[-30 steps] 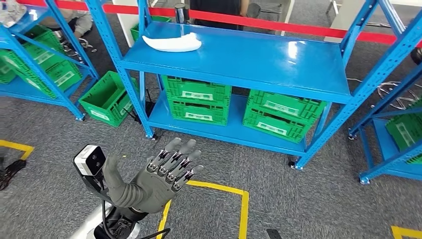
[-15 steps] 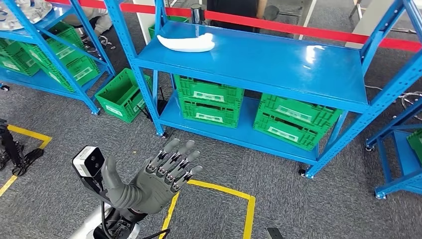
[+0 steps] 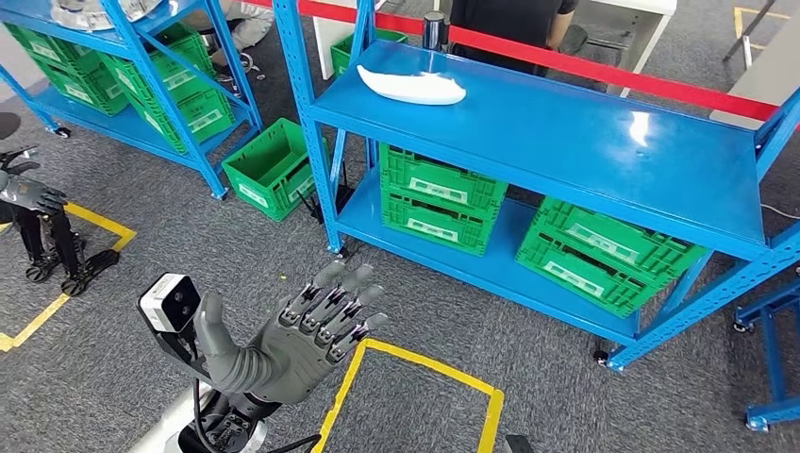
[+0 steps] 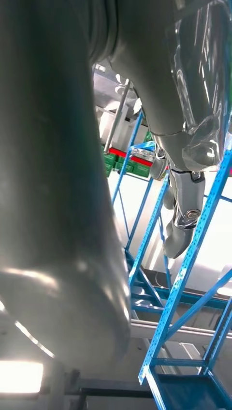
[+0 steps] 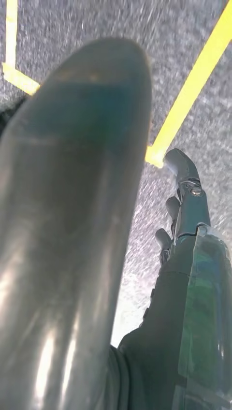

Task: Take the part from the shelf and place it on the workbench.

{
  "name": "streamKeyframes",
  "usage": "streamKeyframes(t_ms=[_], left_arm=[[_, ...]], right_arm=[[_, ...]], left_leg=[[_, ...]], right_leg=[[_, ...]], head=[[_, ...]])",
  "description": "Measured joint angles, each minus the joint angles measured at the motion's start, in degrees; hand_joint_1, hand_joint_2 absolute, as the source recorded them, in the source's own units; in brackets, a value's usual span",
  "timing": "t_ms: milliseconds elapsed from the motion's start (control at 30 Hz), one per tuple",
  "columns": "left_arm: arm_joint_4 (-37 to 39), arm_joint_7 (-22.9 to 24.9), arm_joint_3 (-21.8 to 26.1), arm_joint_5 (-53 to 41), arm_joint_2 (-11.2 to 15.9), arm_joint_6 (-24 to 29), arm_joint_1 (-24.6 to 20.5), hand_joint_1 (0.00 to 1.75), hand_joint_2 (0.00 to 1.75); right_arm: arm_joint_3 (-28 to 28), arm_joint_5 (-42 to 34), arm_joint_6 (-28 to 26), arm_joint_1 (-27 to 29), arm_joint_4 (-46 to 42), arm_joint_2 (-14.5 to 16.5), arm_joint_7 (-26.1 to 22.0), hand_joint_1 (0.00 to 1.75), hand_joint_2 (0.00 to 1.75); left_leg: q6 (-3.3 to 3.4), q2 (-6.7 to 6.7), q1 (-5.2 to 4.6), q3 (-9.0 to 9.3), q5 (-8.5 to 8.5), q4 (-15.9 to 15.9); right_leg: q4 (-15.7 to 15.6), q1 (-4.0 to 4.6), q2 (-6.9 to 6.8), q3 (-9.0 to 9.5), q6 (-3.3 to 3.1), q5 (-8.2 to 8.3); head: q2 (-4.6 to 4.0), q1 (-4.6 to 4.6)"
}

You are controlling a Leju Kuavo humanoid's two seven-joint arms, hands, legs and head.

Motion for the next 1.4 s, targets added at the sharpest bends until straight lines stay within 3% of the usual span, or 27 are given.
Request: streamKeyframes(t_ms=[67, 200, 267, 333, 367, 400, 467, 533, 633, 700, 767, 833, 900, 933, 967, 1000, 1033, 1067, 1100, 1133, 1200, 1267, 1333, 1400], left_arm=[[0.0, -0.1, 0.0, 0.0, 0.0, 0.1, 0.0, 0.0, 0.0], [-0.1, -0.4, 0.1, -0.1, 0.1, 0.1, 0.0, 0.0, 0.0], [-0.1, -0.6, 0.1, -0.1, 0.2, 0.1, -0.1, 0.0, 0.0], [-0.1, -0.7, 0.1, -0.1, 0.4, 0.1, 0.0, 0.0, 0.0], [0.0, -0.8, 0.1, -0.1, 0.4, 0.1, 0.0, 0.0, 0.0], [0.0, -0.8, 0.1, -0.1, 0.4, 0.1, 0.0, 0.0, 0.0], [0.0, -0.8, 0.1, -0.1, 0.5, 0.1, 0.0, 0.0, 0.0], [-0.1, -0.9, 0.1, -0.1, 0.5, 0.1, 0.0, 0.0, 0.0], [-0.1, -0.9, 0.1, -0.1, 0.6, 0.2, -0.2, 0.0, 0.0], [-0.2, -0.9, 0.1, -0.1, 0.6, 0.1, -0.2, 0.0, 0.0], [-0.2, -0.9, 0.1, -0.1, 0.5, 0.2, -0.2, 0.0, 0.0], [-0.2, -0.9, 0.0, -0.2, 0.4, 0.2, -0.2, 0.0, 0.0], [-0.2, -0.8, 0.0, -0.3, 0.4, 0.3, -0.2, 0.0, 0.0], [-0.2, -0.8, 0.0, -0.3, 0.3, 0.3, -0.1, 0.0, 0.0], [-0.2, -0.8, 0.0, -0.3, 0.3, 0.3, -0.1, 0.0, 0.0], [-0.2, -0.8, 0.0, -0.3, 0.3, 0.4, -0.1, 0.0, 0.0], [-0.2, -0.8, 0.0, -0.3, 0.3, 0.4, -0.1, 0.0, 0.0], [-0.2, -0.8, 0.0, -0.3, 0.3, 0.4, -0.1, 0.0, 0.0], [-0.3, -0.8, 0.0, -0.4, 0.3, 0.5, -0.1, 0.0, 0.0], [-0.4, -0.8, 0.0, -0.5, 0.3, 0.5, -0.1, 0.0, 0.0], [-0.6, -0.7, 0.1, -0.6, 0.3, 0.5, -0.2, 0.0, 0.0], [-0.8, -0.8, 0.1, -0.6, 0.3, 0.5, -0.3, 0.0, 0.0], [-0.8, -0.8, 0.1, -0.7, 0.3, 0.5, -0.3, 0.0, 0.0], [-0.8, -0.8, 0.0, -0.7, 0.4, 0.5, -0.2, 0.0, 0.0]], right_arm=[[0.0, 0.1, 0.1, -0.1, 0.0, 0.0, 0.0, 0.0, 0.0], [0.0, 0.4, 0.3, -0.2, 0.0, 0.0, -0.1, 0.0, 0.0], [0.0, 0.5, 0.4, -0.2, 0.0, 0.0, -0.1, 0.0, 0.0], [0.0, 0.5, 0.4, -0.1, 0.0, 0.0, -0.1, 0.0, 0.0], [0.0, 0.5, 0.4, -0.1, 0.0, 0.0, -0.1, 0.0, 0.0], [0.0, 0.5, 0.5, 0.0, 0.0, 0.0, -0.1, 0.0, 0.0], [0.0, 0.5, 0.5, 0.0, 0.0, 0.0, -0.1, 0.0, 0.0], [0.0, 0.5, 0.5, -0.1, 0.0, 0.2, -0.1, 0.0, 0.0], [0.0, 0.6, 0.5, -0.2, 0.0, 0.3, -0.2, 0.0, 0.0], [0.0, 0.6, 0.5, -0.2, 0.0, 0.4, -0.3, 0.0, 0.0], [0.0, 0.6, 0.5, -0.3, 0.0, 0.4, -0.2, 0.0, 0.0], [0.0, 0.6, 0.5, -0.3, 0.0, 0.2, 0.1, 0.0, 0.0], [0.0, 0.6, 0.4, 0.2, 0.0, 0.1, 0.6, 0.0, 0.0], [0.0, 0.6, 0.4, 0.5, 0.0, 0.0, 0.8, 0.0, 0.0], [0.0, 0.7, 0.4, 0.7, 0.0, 0.0, 0.9, 0.0, 0.0], [0.0, 0.7, 0.4, 0.9, 0.0, 0.0, 1.0, 0.0, 0.0], [0.0, 0.8, 0.4, 0.9, 0.0, 0.0, 1.1, 0.0, 0.0], [0.0, 0.8, 0.4, 0.9, 0.0, 0.0, 1.2, 0.0, 0.0], [0.0, 0.9, 0.4, 0.9, 0.0, 0.0, 1.3, 0.0, 0.0], [0.0, 0.9, 0.4, 0.9, 0.0, 0.1, 1.4, 0.0, 0.0], [0.0, 1.1, 0.3, 0.9, 0.0, 0.1, 1.5, 0.0, 0.0], [0.0, 1.1, 0.2, 0.8, 0.0, 0.0, 1.5, 0.0, 0.0], [0.0, 1.1, 0.0, 0.8, 0.0, 0.0, 1.5, 0.0, 0.0], [0.0, 1.1, -0.1, 0.9, 0.0, 0.0, 1.5, 0.0, 0.0]], left_leg=[[-0.63, -0.14, -0.17, -0.01, -0.84, 0.6], [-1.73, 0.19, 0.27, -0.59, -2.31, 2.5], [-2.41, 0.54, 0.54, -3.69, -4.55, 8.4], [-2.85, 0.8, 0.79, -8.72, -6.5, 16.1], [-2.88, 0.89, 0.86, -10.54, -6.21, 18.0], [-2.75, 0.94, 0.87, -11.24, -4.74, 17.7], [-1.91, 0.98, 0.66, -9.35, 0.77, 10.7], [-0.62, 1.06, 0.12, -6.42, 3.86, 4.1], [0.74, 1.02, -0.53, -4.39, 3.01, 1.2], [1.1, 0.86, -0.35, -2.66, 2.62, -0.2], [1.29, 0.71, -0.12, -1.08, 2.12, -1.0], [1.31, 0.49, -0.19, -0.2, 1.22, -1.1], [1.05, 0.14, -0.18, 1.09, 0.04, -1.1], [0.85, 0.0, -0.14, 1.97, -0.62, -1.1], [0.61, -0.07, -0.08, 2.94, -1.37, -1.0], [0.31, -0.08, -0.1, 3.74, -2.15, -1.0], [-0.01, -0.08, -0.16, 4.46, -2.96, -0.8], [-0.37, -0.05, -0.23, 4.84, -3.7, -0.7], [-0.74, -0.02, -0.29, 5.13, -4.2, -0.5], [-1.05, 0.02, -0.25, 5.45, -4.59, -0.4], [-1.63, 0.18, 0.01, 5.39, -5.01, 0.7], [-2.14, 0.5, 0.33, 2.66, -5.62, 5.5], [-2.71, 0.76, 0.6, -2.78, -7.72, 13.2], [-2.98, 0.86, 0.73, -7.2, -9.39, 17.0]], right_leg=[[-3.3, 0.11, 0.03, 1.66, -0.82, 1.02], [-3.5, -0.04, 0.21, 2.58, -2.79, 0.46], [-3.5, -0.16, 0.26, 3.41, -3.5, -0.1], [-3.5, -0.04, 0.28, 4.21, -3.74, -0.89], [-3.5, 0.02, 0.31, 4.74, -3.69, -1.37], [-3.5, 0.08, 0.36, 5.42, -3.62, -1.91], [-3.6, 0.18, 0.46, 7.02, -3.44, -3.11], [-4.0, 0.28, 0.47, 8.08, -3.03, -4.14], [-4.6, 0.24, 0.33, 9.21, -1.76, -4.08], [-2.8, 0.22, 0.25, 9.13, -1.23, -3.82], [2.9, 0.14, 0.28, 5.67, -1.47, -4.5], [9.6, 0.14, 0.31, 0.33, -1.58, -6.58], [11.1, 0.07, 0.3, -2.96, -1.21, -8.02], [9.2, -0.01, 0.29, -3.26, -0.71, -7.23], [5.7, -0.13, 0.27, -2.78, 0.0, -5.22], [2.1, -0.26, 0.15, -1.98, 0.75, -2.2], [-0.8, -0.29, -0.02, -1.3, 0.93, 0.17], [-2.5, -0.18, -0.11, -0.7, 0.55, 1.89], [-3.1, -0.04, -0.15, -0.39, -0.32, 2.62], [-3.2, 0.09, -0.05, -0.08, -1.44, 2.27], [-3.3, 0.0, 0.25, 0.86, -2.58, 1.98], [-3.3, -0.06, 0.37, 1.91, -3.27, 1.39], [-3.3, 0.06, 0.41, 2.78, -3.68, 0.54], [-3.3, 0.2, 0.54, 3.87, -3.74, -0.46]], head=[[0.0, -0.03], [0.0, -0.1], [0.0, -0.15], [0.0, -0.16], [0.0, -0.16], [0.0, -0.18], [0.0, -0.17], [0.0, -0.07], [0.0, -0.19], [0.0, -0.2], [0.0, -0.14], [0.0, -0.12], [0.0, -0.13], [0.0, -0.12], [0.0, -0.11], [0.0, -0.08], [0.0, -0.08], [0.0, -0.1], [0.0, -0.1], [0.0, -0.15], [0.0, -0.19], [0.0, -0.24], [0.0, -0.26], [0.0, -0.25]])
